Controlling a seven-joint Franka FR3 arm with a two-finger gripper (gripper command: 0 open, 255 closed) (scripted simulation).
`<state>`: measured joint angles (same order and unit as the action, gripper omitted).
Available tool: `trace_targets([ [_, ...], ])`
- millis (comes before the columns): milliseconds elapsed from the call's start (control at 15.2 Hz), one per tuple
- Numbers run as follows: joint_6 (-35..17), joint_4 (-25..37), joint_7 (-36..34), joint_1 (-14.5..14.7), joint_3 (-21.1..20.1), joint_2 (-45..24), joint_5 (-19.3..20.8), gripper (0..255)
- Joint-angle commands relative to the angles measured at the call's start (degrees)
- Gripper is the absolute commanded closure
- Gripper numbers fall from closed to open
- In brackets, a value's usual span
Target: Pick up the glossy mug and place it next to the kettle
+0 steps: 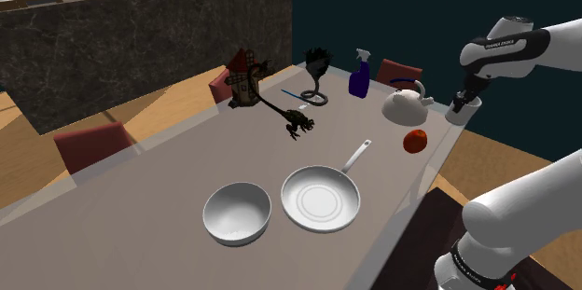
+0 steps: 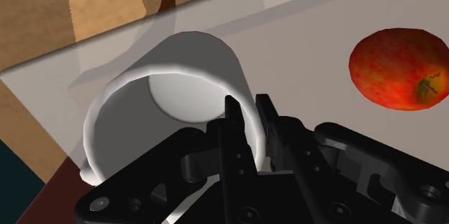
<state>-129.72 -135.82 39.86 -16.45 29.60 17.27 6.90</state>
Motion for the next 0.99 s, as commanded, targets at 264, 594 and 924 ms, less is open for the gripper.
trace_targets([
  [264, -5.3, -3.04, 0.93, 0.33, 0.99, -2.38, -0.9, 255],
  [594, -9.57, -5.03, 2.1, 0.8, 1.88, -4.86, -2.18, 255],
  [924, -13.38, -6.53, 3.52, 1.37, 2.69, -7.44, -3.88, 255],
])
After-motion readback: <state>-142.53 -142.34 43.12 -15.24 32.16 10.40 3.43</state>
